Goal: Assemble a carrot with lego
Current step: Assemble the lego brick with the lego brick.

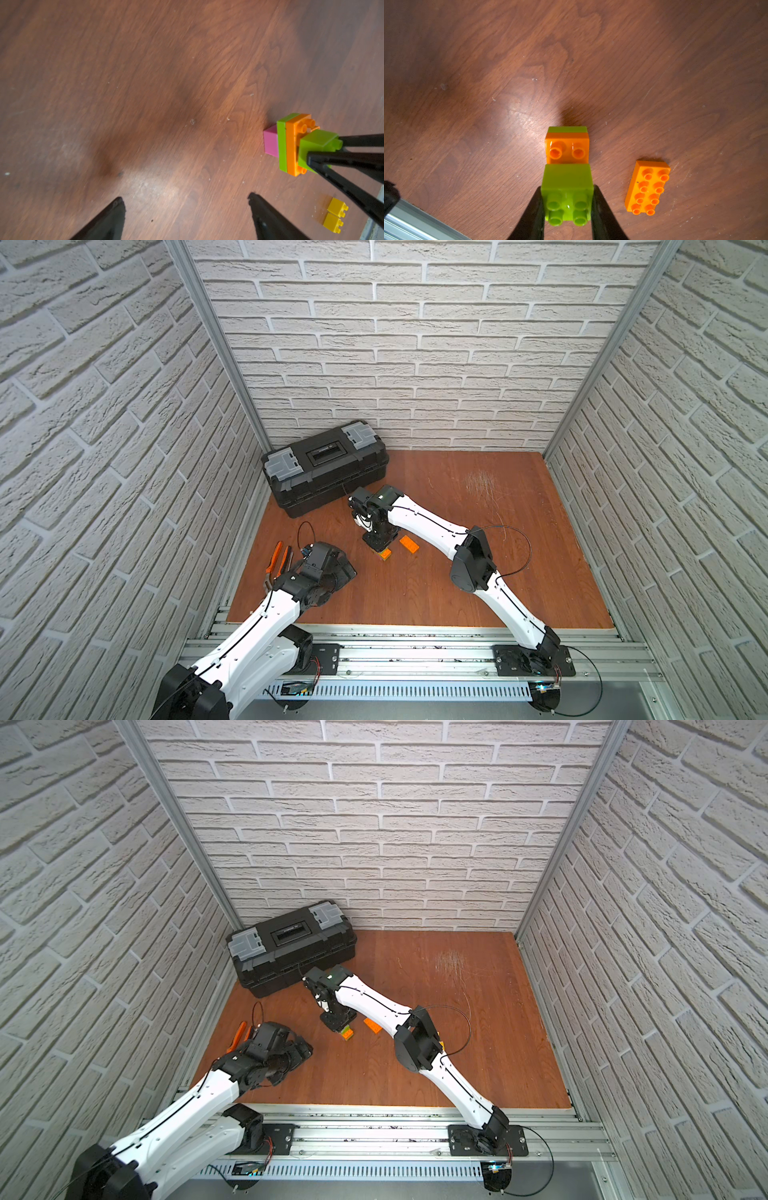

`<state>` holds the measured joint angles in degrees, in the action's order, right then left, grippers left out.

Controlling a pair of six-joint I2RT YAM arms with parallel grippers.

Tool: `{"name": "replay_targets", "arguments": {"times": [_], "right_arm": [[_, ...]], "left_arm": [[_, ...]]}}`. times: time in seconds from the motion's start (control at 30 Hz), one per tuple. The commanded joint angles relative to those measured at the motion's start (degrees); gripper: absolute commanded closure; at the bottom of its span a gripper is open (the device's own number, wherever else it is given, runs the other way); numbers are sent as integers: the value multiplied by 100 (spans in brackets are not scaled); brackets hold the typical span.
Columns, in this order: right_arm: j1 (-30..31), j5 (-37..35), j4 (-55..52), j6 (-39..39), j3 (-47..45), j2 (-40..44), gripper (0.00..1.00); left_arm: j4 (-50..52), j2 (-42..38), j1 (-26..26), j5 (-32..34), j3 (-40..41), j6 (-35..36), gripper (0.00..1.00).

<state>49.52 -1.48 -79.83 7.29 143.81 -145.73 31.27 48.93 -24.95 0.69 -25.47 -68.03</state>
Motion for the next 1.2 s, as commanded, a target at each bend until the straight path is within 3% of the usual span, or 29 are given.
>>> {"name": "replay_targets", "arguments": {"times": [0.0,0.8,1.17], "right_arm": [[32,-158,-440,118,-148,-489,98],[1,-108,-901,444,-132,-1419,98],[4,-78,-1030,619,-135,-1596,83]], "left_arm": [[-130,-68,45,-10,86,149,5],[-350,68,85,-90,179,384,5],[-445,29,94,-135,257,379,5]]}}
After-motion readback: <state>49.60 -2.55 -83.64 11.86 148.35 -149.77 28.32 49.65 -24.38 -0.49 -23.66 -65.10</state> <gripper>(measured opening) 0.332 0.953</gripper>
